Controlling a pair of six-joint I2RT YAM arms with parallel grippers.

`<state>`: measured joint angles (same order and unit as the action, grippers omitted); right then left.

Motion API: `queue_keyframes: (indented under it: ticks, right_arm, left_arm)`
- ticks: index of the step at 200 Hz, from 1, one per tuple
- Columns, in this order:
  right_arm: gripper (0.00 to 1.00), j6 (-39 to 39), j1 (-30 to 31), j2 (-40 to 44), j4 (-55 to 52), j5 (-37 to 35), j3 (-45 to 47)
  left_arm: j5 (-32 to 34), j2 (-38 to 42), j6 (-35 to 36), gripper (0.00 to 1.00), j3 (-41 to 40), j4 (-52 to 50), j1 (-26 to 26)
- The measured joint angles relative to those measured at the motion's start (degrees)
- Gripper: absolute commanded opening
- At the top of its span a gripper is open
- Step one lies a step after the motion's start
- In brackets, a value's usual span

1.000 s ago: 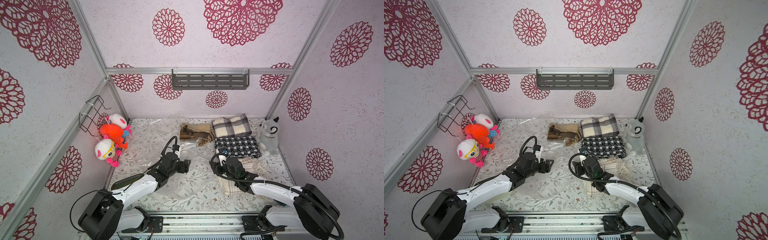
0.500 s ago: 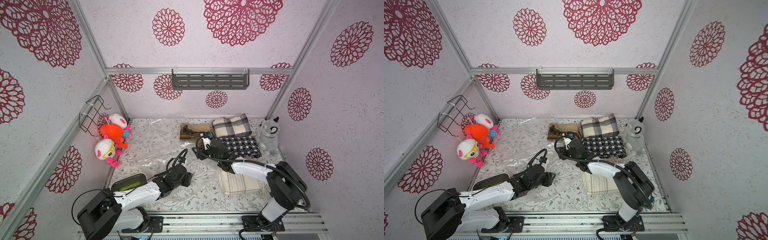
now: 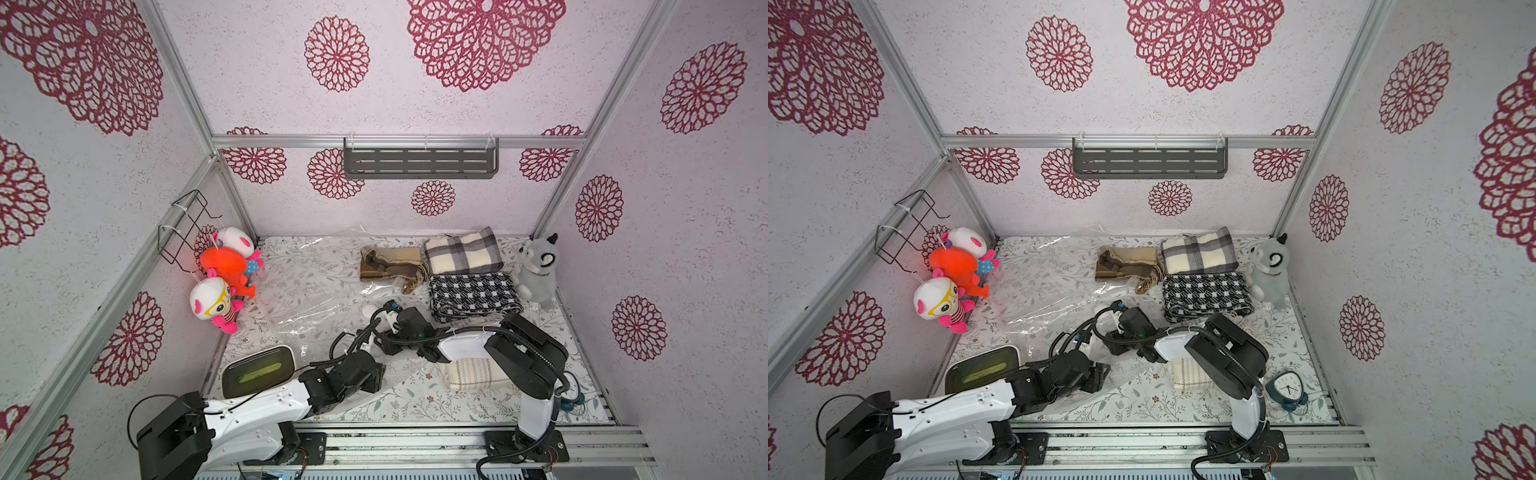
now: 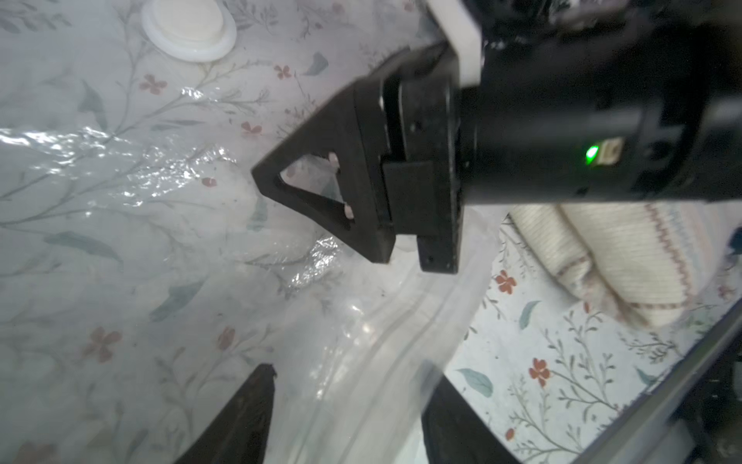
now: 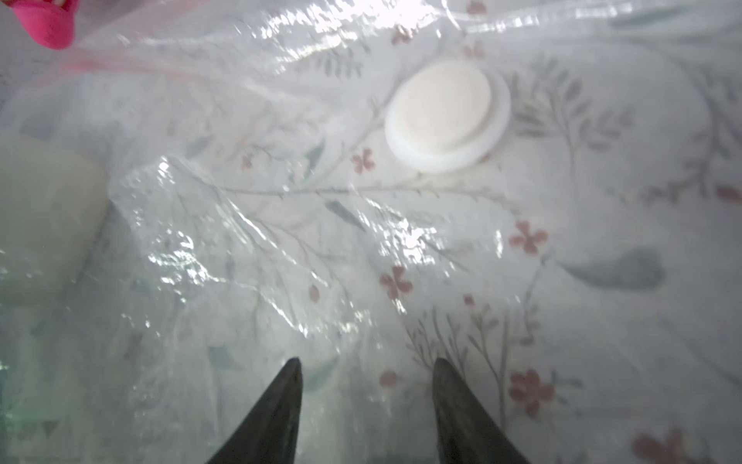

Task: Take the scarf out of the vacuum bag
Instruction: Adjust the vacuum bag at the center of the board.

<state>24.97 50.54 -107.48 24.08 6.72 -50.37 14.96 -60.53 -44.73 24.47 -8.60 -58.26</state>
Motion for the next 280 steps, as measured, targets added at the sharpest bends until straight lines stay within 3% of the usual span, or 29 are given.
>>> queue_keyframes:
  ticks: [40,66,85,100,132,180,226,246,261,273,280]
  right_arm:
    - [0.54,0.83,-0.04,0.55,6.93,-2.54,4.2]
    - [0.54,2.21,-0.33,2.97,7.69,-4.17,7.41]
    - [0.54,3.1,-0.83,5.42,6.97,-5.11,9.81]
    - [0.54,3.39,-1.01,6.99,6.56,-5.25,11.02]
    - [0.54,4.28,-1.14,10.01,6.73,-5.46,13.84]
    - [0.54,4.68,-4.15,10.56,6.6,-5.25,14.19]
    - [0.55,4.61,-5.51,10.45,6.34,-4.5,12.74]
    - [0.59,4.15,-5.51,11.39,4.48,-3.5,11.39]
    - [0.64,3.15,-5.51,14.47,1.42,-3.56,10.05]
    - [0.66,1.77,-5.57,18.34,-1.57,-3.96,8.07]
    - [0.67,1.07,-5.79,20.44,-2.93,-4.13,6.69]
  left_arm:
    - [1.46,10.91,0.17,0.67,1.33,-3.41,-0.15]
    - [3.65,11.82,1.51,0.57,2.12,-1.05,2.82]
    - [2.56,7.08,1.99,0.54,-0.24,5.2,7.74]
    - [2.75,0.46,2.47,0.54,-0.39,7.17,8.39]
    - [2.73,-7.5,2.67,0.51,-0.42,9.16,5.4]
    - [5.77,-13.25,-0.63,0.46,-3.04,12.55,-0.35]
    - [9.64,-16.5,-3.23,0.47,-5.88,17.42,-1.92]
    - [11.72,-16.94,-3.28,0.57,-5.92,17.9,-1.95]
    - [14.12,-15.13,-1.84,0.76,-5.6,15.82,-1.97]
    - [15.98,-12.22,-0.5,0.97,-4.55,13.88,-1.7]
    - [17.18,-9.99,0.57,0.98,-3.5,13.2,-1.25]
